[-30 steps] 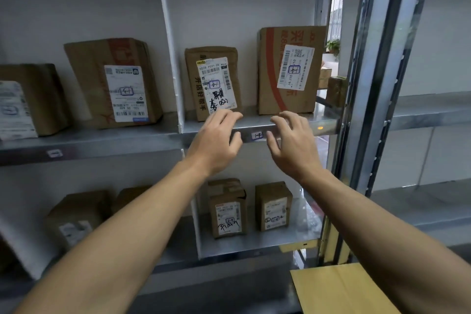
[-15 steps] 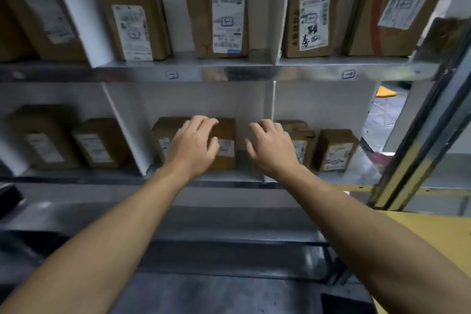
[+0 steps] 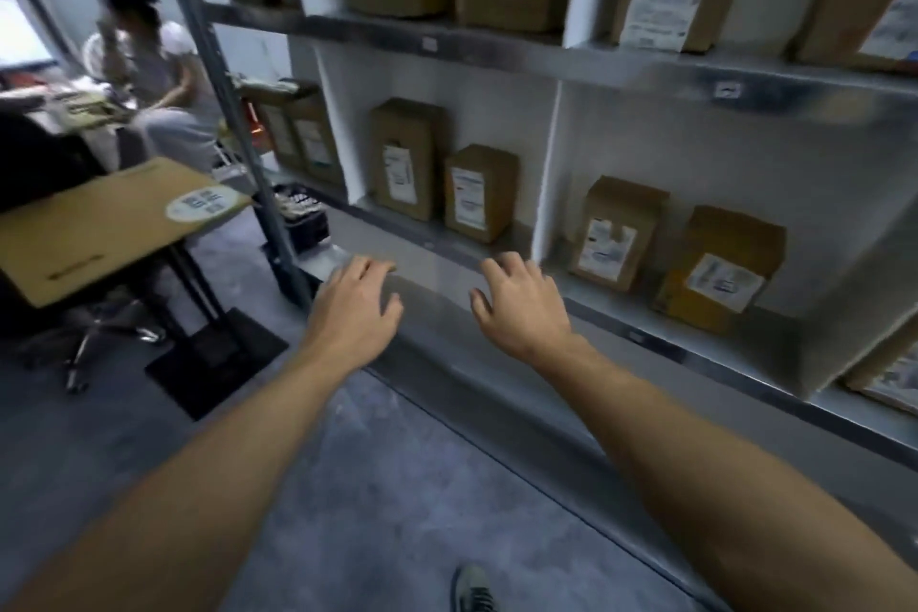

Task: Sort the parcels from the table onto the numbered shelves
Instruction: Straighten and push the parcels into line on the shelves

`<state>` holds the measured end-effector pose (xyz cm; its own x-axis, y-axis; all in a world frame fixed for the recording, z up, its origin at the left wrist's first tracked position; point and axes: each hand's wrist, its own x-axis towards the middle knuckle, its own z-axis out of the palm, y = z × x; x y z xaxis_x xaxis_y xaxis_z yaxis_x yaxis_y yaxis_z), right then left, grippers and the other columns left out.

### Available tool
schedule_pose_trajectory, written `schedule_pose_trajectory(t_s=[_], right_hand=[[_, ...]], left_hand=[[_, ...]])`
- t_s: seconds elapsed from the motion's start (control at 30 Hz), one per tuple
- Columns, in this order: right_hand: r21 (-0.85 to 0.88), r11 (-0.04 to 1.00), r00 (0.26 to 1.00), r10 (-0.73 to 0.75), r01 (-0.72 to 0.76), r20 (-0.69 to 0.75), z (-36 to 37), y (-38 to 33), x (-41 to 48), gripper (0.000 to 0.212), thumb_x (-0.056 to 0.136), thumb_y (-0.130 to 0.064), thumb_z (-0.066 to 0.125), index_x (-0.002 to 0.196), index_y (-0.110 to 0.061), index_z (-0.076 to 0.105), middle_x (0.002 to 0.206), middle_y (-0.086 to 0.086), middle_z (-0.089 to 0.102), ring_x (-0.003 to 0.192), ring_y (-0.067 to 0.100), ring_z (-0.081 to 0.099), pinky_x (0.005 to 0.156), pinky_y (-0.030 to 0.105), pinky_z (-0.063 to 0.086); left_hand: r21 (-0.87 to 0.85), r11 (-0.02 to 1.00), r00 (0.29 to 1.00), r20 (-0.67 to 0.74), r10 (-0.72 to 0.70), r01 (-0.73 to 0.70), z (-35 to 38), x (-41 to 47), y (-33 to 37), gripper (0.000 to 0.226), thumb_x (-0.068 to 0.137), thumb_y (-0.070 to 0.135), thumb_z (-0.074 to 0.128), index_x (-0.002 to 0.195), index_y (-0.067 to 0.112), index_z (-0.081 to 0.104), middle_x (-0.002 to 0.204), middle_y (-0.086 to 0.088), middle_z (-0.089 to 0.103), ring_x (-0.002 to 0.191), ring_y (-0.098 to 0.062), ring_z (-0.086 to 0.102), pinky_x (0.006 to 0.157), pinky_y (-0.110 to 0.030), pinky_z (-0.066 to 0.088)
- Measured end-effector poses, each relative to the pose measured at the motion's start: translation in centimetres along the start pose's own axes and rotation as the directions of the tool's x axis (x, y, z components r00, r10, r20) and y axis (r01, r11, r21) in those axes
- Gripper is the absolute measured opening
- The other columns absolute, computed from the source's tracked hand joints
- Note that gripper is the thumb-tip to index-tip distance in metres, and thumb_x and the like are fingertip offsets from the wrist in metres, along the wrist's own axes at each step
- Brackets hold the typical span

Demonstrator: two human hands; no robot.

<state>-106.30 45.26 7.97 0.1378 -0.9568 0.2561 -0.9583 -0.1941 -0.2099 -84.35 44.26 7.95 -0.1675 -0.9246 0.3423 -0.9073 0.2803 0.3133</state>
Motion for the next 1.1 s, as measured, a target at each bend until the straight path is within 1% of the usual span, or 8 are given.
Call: schedule_pose_trajectory(t_s=[0.13,0.43,0.6,0.73,0.83,0.93,1.03,1.1], right_hand=[[0.048,0.996,0.997,-0.078,0.077,0.025,2.4,-3.6,5.7,0.043,0.102,-0.043,0.044,0.139,-0.021,0.046,0.137,0.009,0.048,0.122,0.033,0.048,0.098,0.046,0.044],[0.073,0.979,0.980,-0.195,0.192,0.031,6.6,-10.3,21.7,0.041,0.101,-0.041,0.043,0.134,-0.018,0.050,0.134,0.010,0.049,0.120,0.033,0.048,0.096,0.046,0.044],[0.125,0.964,0.965,-0.246,0.235,0.086,9.9,-14.6,29.0,0.042,0.101,-0.039,0.044,0.137,-0.018,0.051,0.139,0.009,0.048,0.125,0.033,0.047,0.101,0.047,0.043],[0.145,0.948,0.941,-0.306,0.285,0.148,13.2,-18.5,33.2,0.042,0.102,-0.039,0.043,0.138,-0.019,0.049,0.140,0.009,0.047,0.126,0.033,0.046,0.101,0.048,0.042],[0.160,0.949,0.937,-0.299,0.271,0.183,15.7,-21.3,36.7,0.042,0.102,-0.039,0.043,0.139,-0.020,0.048,0.143,0.008,0.045,0.128,0.031,0.044,0.104,0.047,0.041],[0.151,0.958,0.950,-0.265,0.242,0.164,17.8,-24.0,40.7,0.042,0.102,-0.040,0.043,0.140,-0.021,0.048,0.143,0.008,0.045,0.128,0.031,0.044,0.104,0.046,0.042],[0.172,0.970,0.972,-0.194,0.170,0.135,19.5,-26.2,45.0,0.042,0.102,-0.040,0.045,0.139,-0.021,0.050,0.141,0.007,0.046,0.127,0.030,0.045,0.103,0.048,0.043],[0.194,0.976,0.986,-0.122,0.098,0.113,20.2,-27.6,47.7,0.041,0.101,-0.041,0.046,0.136,-0.022,0.051,0.140,0.006,0.047,0.127,0.029,0.046,0.103,0.048,0.043]], left_hand=[[0.028,0.995,0.995,-0.032,-0.099,0.100,-1.0,1.9,-5.1,0.039,0.092,0.027,0.054,0.130,0.017,0.053,0.126,-0.005,0.051,0.116,-0.030,0.048,0.099,-0.044,0.041],[0.103,0.979,0.984,-0.053,-0.168,0.173,-2.4,13.0,-16.3,0.041,0.091,0.026,0.053,0.131,0.016,0.054,0.127,-0.007,0.053,0.118,-0.028,0.048,0.103,-0.045,0.039],[0.061,0.961,0.960,-0.088,-0.265,0.270,-1.7,15.6,-23.1,0.038,0.088,0.022,0.055,0.125,0.013,0.058,0.121,-0.008,0.057,0.113,-0.030,0.052,0.098,-0.045,0.043],[0.048,0.949,0.949,-0.072,-0.308,0.311,-1.6,17.0,-28.8,0.045,0.085,0.030,0.045,0.124,0.013,0.059,0.120,-0.008,0.057,0.110,-0.031,0.054,0.092,-0.042,0.046],[0.038,0.941,0.939,-0.087,-0.332,0.336,-1.7,19.0,-33.5,0.043,0.086,0.028,0.049,0.125,0.012,0.059,0.121,-0.009,0.057,0.110,-0.031,0.054,0.091,-0.042,0.044],[0.026,0.955,0.950,-0.112,-0.292,0.297,-1.9,22.1,-38.4,0.041,0.087,0.024,0.052,0.125,0.009,0.059,0.118,-0.011,0.057,0.107,-0.032,0.054,0.090,-0.041,0.043],[0.010,0.965,0.962,-0.081,-0.260,0.261,-2.2,26.3,-43.0,0.039,0.090,0.018,0.057,0.128,0.010,0.057,0.122,-0.011,0.056,0.109,-0.033,0.051,0.092,-0.041,0.042],[0.008,0.976,0.973,-0.069,-0.219,0.220,-2.6,29.2,-45.6,0.040,0.090,0.019,0.058,0.129,0.011,0.056,0.124,-0.009,0.055,0.111,-0.032,0.051,0.094,-0.042,0.043]])
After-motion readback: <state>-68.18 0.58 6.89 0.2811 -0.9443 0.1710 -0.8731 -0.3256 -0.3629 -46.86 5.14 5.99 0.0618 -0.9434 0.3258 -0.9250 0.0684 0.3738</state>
